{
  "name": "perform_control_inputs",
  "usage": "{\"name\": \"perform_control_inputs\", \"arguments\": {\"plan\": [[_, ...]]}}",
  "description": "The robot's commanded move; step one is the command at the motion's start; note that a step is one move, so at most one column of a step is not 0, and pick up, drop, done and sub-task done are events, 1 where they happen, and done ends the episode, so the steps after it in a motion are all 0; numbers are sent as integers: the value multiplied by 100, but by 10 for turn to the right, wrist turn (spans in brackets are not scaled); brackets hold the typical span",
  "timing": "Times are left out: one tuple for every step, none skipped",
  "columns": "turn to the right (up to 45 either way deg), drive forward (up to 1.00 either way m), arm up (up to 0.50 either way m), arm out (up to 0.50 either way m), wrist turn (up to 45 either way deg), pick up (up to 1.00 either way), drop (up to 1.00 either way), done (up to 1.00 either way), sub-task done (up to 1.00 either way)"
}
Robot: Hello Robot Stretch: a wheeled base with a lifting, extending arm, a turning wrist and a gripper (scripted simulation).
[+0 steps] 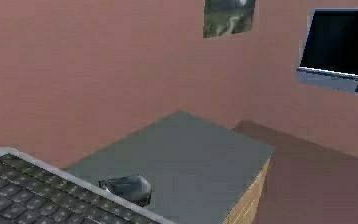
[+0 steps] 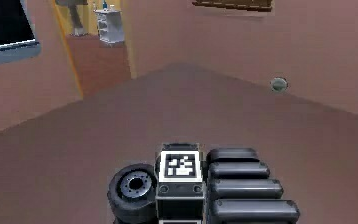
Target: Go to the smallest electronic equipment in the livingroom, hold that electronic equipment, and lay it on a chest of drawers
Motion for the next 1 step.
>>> {"name": "perform_control_inputs", "arguments": {"plan": [[-450, 0, 0, 0, 0, 0, 0, 0, 0]]}}
